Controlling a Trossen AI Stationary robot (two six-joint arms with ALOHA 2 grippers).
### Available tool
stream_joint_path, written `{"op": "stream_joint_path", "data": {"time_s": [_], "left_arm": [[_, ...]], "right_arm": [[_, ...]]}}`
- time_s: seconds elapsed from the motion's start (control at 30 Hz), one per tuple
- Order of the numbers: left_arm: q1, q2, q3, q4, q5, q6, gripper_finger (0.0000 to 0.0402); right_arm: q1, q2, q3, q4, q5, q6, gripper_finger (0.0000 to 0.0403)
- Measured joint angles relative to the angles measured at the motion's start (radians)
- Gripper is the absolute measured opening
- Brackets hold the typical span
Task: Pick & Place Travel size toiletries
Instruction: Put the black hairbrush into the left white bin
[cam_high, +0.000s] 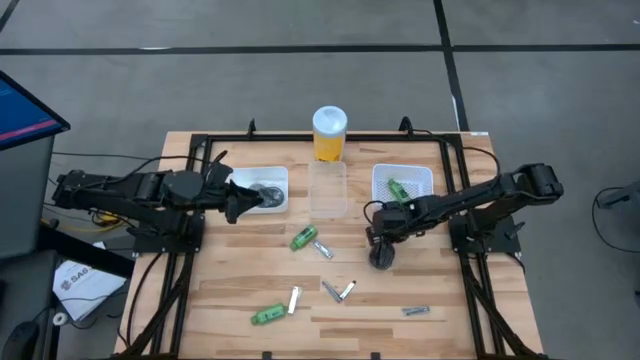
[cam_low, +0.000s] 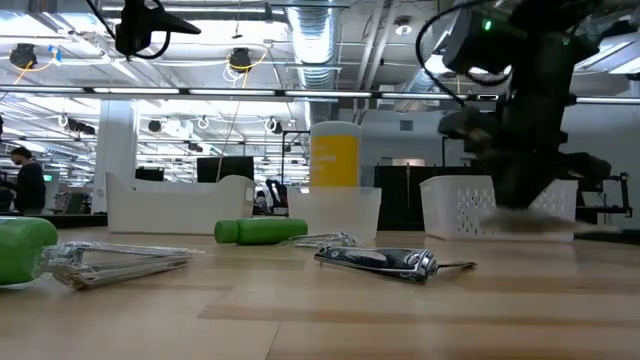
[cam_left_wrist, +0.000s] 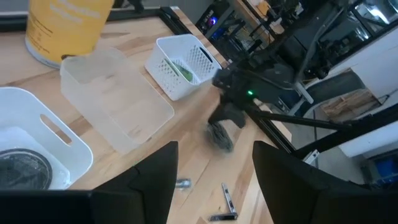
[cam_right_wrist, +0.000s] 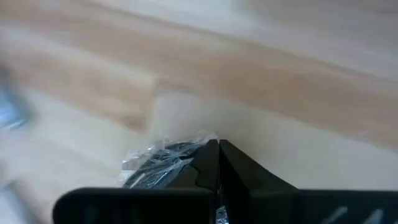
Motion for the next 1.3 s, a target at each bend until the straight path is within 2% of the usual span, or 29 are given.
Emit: {"op": "stream_joint_path", "data": {"time_s": [0.37, 0.57, 0.63, 0.8, 0.87, 1.07, 1.3], "left_arm": [[0.0, 0.063, 0.0, 0.099, -0.008, 0.0, 0.0205], [0.0, 0.163, 0.0, 0.202, 0.011, -0.003, 0.0227], [0.0, 0.19, 0.0, 0.225, 0.014, -0.027, 0.0243], [0.0, 0.249, -0.001, 0.323, 0.037, -0.076, 0.0277], [0.0, 0.265, -0.001, 0.368, 0.044, -0.077, 0.0283], [0.0, 0.334, 0.001, 0.472, 0.046, -0.075, 0.0283], [0.0, 0.392, 0.0, 0.509, 0.046, -0.071, 0.0281]], "right_arm": [[0.064, -0.166, 0.006, 0.157, 0.013, 0.023, 0.0001], [0.079, -0.182, 0.163, 0.142, 0.102, -0.116, 0.0], [0.076, -0.159, 0.253, 0.098, 0.155, -0.187, 0.0], [0.054, -0.051, 0.51, -0.186, 0.313, -0.334, 0.0], [0.032, 0.004, 0.605, -0.266, 0.344, -0.386, 0.0], [-0.023, 0.144, 0.818, -0.298, 0.349, -0.578, 0.0], [-0.054, 0.258, 0.992, -0.299, 0.33, -0.69, 0.0]]}}
